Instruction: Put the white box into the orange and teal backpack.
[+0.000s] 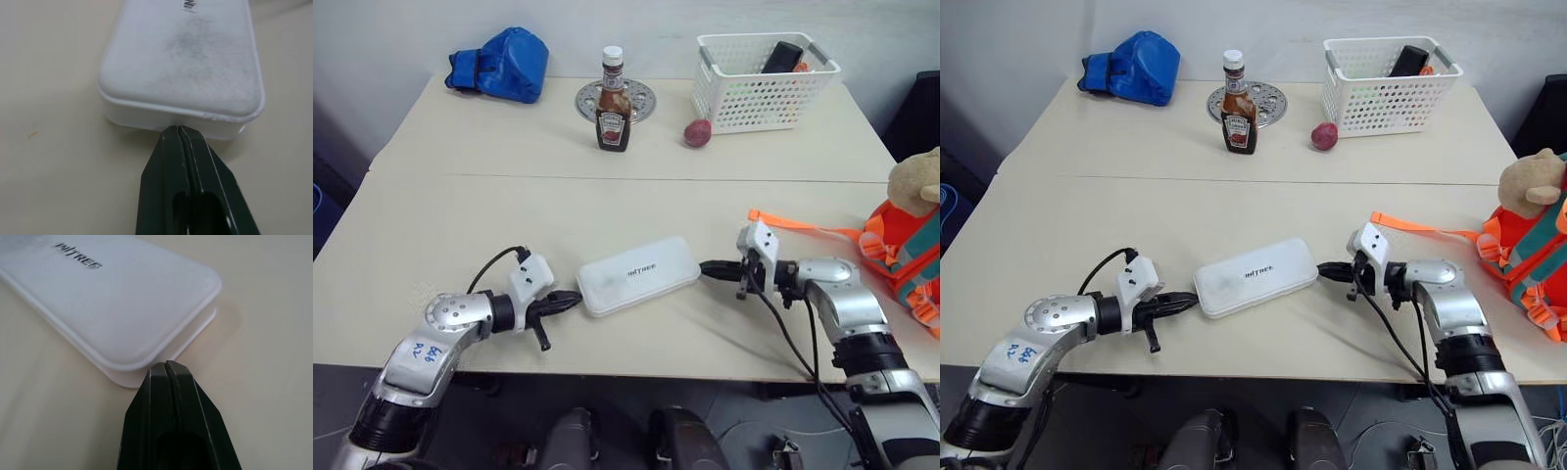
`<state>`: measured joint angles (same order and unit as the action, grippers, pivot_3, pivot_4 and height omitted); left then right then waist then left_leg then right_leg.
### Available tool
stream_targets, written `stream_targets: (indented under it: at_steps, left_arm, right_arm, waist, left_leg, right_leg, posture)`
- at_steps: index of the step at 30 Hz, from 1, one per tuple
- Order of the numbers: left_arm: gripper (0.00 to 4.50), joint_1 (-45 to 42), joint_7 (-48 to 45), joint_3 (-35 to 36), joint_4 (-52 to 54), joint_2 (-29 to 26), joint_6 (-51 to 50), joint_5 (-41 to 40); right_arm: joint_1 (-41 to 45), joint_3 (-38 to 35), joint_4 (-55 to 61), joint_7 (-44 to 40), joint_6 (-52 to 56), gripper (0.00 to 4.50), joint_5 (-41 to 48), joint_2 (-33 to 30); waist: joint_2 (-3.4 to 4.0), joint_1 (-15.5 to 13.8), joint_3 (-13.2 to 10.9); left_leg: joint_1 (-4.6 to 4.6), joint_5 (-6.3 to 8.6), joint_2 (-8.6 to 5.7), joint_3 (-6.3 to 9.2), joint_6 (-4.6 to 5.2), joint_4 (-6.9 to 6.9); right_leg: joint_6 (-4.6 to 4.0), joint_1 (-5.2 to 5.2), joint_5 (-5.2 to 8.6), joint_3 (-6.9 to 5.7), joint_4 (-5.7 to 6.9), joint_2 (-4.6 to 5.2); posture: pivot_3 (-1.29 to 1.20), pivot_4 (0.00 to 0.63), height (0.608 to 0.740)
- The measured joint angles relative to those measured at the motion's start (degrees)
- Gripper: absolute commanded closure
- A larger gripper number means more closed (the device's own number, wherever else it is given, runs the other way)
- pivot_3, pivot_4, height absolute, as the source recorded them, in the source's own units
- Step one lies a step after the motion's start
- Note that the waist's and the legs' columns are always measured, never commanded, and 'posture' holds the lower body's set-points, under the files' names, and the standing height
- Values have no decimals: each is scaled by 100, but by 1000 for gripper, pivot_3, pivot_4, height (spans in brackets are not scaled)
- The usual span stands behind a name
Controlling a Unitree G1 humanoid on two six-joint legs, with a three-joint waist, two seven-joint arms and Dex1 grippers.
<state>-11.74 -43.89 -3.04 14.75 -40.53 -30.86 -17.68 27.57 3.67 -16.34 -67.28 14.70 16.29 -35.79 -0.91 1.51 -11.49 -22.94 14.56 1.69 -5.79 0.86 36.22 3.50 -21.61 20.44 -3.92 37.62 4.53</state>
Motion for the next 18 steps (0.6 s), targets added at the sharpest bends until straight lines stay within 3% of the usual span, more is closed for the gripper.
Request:
stream_targets:
  at_steps: [7,13,18]
  left_arm:
    - [4479,-572,-198,4,-879,58,392,213]
    - [4479,-587,-424,151,-1268,-103,440,189]
    - [2908,-546,-532,779,-1373,-272,-601,-370]
  right_arm:
    - [-785,-43,1076,-61,537,4500,290,-178]
    - [-900,-61,1294,106,656,4500,328,-180]
    - [-734,-62,991,49,391,4500,177,-399]
  waist:
    - [0,12,0]
    - [0,11,0]
    - [-1,7,0]
  left_leg:
    - [1,3,0,2,4,0]
    - [2,3,0,3,3,0]
    - [0,2,0,3,2,2]
  right_leg:
    - [0,0,0,-3,2,0]
    - [0,-1,0,-3,5,0]
    - [0,-1,0,-3,4,2]
  posture:
    - [0,150,740]
    - [0,150,740]
    - [0,150,740]
